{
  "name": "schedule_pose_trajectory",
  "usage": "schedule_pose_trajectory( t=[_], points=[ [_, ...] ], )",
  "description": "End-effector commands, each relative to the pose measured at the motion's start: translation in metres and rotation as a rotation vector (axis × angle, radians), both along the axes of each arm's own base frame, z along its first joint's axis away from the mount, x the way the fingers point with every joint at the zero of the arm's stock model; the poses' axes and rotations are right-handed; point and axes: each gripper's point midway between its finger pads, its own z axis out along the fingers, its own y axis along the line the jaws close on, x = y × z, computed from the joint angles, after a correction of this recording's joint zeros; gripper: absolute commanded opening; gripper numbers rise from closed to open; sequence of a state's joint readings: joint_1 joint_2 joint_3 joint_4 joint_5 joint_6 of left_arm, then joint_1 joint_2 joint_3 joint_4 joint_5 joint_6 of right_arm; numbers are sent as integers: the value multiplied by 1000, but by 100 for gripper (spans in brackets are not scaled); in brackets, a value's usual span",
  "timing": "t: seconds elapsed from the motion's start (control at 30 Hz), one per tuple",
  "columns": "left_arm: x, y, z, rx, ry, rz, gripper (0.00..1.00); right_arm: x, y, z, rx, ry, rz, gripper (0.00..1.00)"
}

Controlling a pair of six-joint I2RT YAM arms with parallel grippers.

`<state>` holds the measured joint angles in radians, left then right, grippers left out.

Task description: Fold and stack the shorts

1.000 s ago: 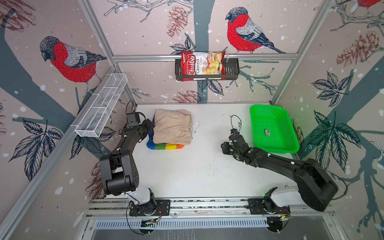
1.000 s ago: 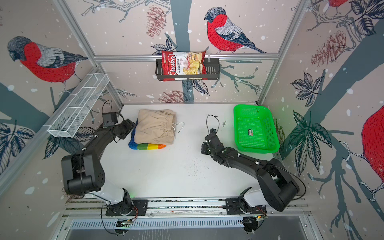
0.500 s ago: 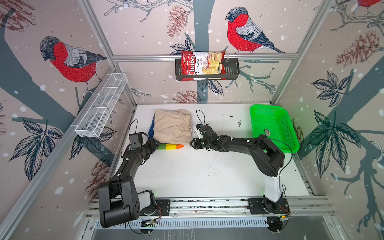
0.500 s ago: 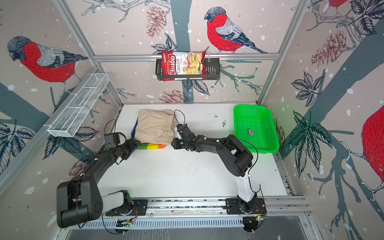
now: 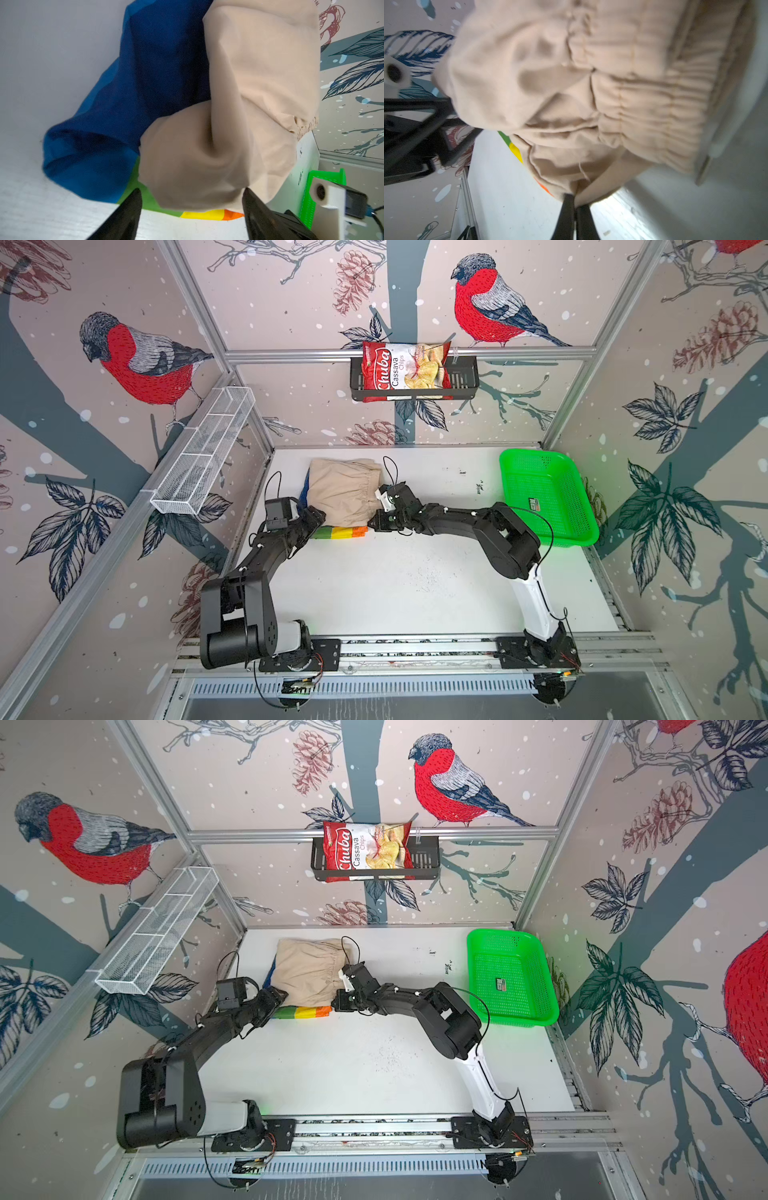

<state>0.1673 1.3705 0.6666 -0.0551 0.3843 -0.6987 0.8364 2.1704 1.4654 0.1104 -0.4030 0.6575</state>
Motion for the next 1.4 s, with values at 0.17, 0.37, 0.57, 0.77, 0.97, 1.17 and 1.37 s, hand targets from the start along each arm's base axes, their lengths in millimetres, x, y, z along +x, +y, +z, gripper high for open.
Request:
schedule_pose_trajectory(
  t=[0.17,0.37,0.57,0.77,0.97,1.17,1.37],
  points=[
    [4,8,8,47,-25,24,75,-2,4,92,137,-97,31,0],
    [7,14,27,78,-52,42,78,-23,-1,96,150,-40,52,0],
    [11,18,55,101,-92,54,81,-53,-7,73,148,44,86,2],
    [9,18,47,101,-70,51,83,-67,-24,15,33,109,59,35],
    [3,12,34,72,-47,34,83,-69,-43,0,-51,88,34,42],
    [7,10,40,86,-56,11,77,-54,-73,15,-135,-5,-22,40],
    [13,-6,50,44,-108,-26,66,-22,-76,51,-130,-118,-82,34]
  ],
)
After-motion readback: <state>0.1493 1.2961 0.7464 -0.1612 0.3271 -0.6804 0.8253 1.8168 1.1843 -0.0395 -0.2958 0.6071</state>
